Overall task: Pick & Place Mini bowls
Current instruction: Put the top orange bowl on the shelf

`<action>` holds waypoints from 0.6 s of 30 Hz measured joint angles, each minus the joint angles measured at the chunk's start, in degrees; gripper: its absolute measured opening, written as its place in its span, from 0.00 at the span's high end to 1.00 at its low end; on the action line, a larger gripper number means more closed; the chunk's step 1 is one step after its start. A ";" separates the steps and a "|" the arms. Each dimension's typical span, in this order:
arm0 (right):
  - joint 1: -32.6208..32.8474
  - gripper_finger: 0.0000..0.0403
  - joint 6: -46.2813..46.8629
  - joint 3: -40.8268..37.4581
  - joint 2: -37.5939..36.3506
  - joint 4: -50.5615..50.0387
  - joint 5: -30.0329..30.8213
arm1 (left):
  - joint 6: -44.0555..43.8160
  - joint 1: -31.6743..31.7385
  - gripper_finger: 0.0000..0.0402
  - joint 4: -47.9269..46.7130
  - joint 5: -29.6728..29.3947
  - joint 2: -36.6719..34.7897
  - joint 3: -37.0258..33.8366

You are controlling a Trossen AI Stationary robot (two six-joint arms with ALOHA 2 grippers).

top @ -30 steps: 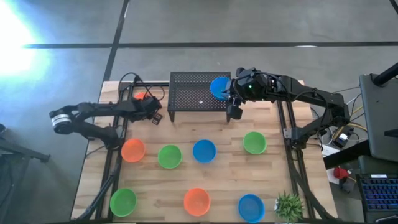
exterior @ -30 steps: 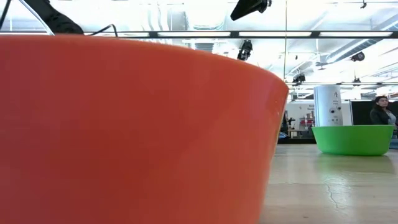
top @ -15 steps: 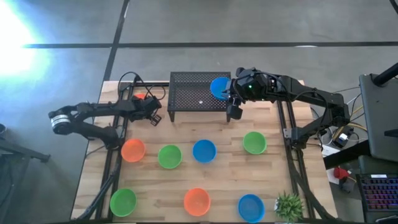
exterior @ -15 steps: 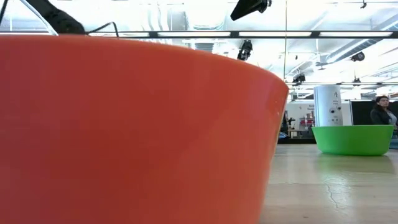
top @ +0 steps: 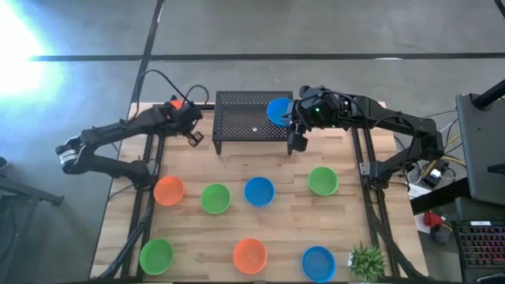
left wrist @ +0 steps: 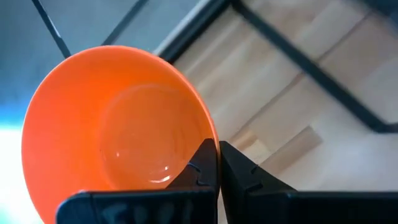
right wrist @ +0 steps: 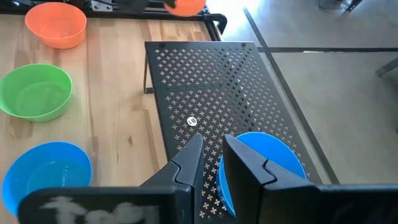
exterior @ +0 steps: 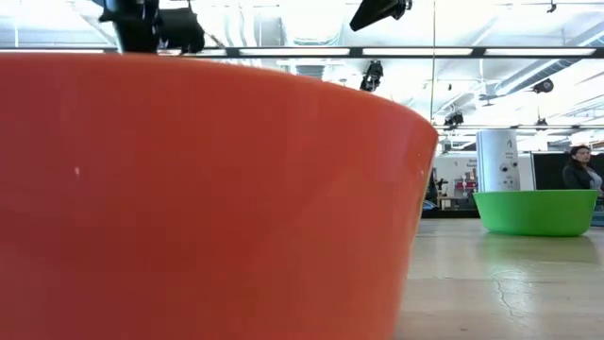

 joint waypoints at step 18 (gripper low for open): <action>0.00 0.86 0.02 0.00 0.00 0.00 0.04 | 13.79 -4.71 1.00 -14.05 9.01 16.98 34.10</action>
